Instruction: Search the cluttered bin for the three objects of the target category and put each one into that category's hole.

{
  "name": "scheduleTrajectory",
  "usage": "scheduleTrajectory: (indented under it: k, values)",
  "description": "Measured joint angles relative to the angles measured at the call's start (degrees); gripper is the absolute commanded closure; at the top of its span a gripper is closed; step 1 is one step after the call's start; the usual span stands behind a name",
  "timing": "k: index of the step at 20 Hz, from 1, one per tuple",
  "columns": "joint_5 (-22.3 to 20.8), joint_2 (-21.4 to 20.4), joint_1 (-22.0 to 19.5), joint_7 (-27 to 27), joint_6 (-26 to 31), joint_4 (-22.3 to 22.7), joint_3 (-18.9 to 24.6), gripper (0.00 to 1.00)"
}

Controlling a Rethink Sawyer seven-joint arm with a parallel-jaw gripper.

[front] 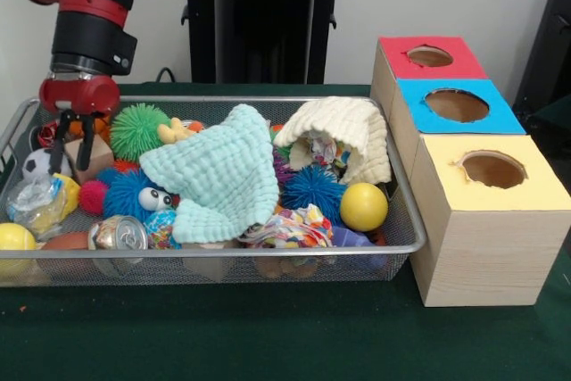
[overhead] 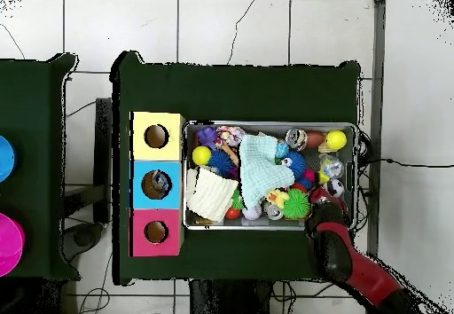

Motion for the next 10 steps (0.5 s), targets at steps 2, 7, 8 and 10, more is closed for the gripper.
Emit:
scheduleTrajectory:
  k: [2, 7, 8, 10]
  values:
    - [-0.19, 0.31, -0.35, 0.00, 0.54, 0.00, 0.54, 0.00]
    - [-0.35, 1.41, -0.71, -0.01, 0.86, -0.01, 1.38, 0.00]
    - [-0.34, 1.49, -0.72, -0.01, 0.84, -0.02, 1.41, 0.00]
    - [-0.34, 1.43, -0.79, -0.01, 0.86, -0.01, 1.42, 0.00]
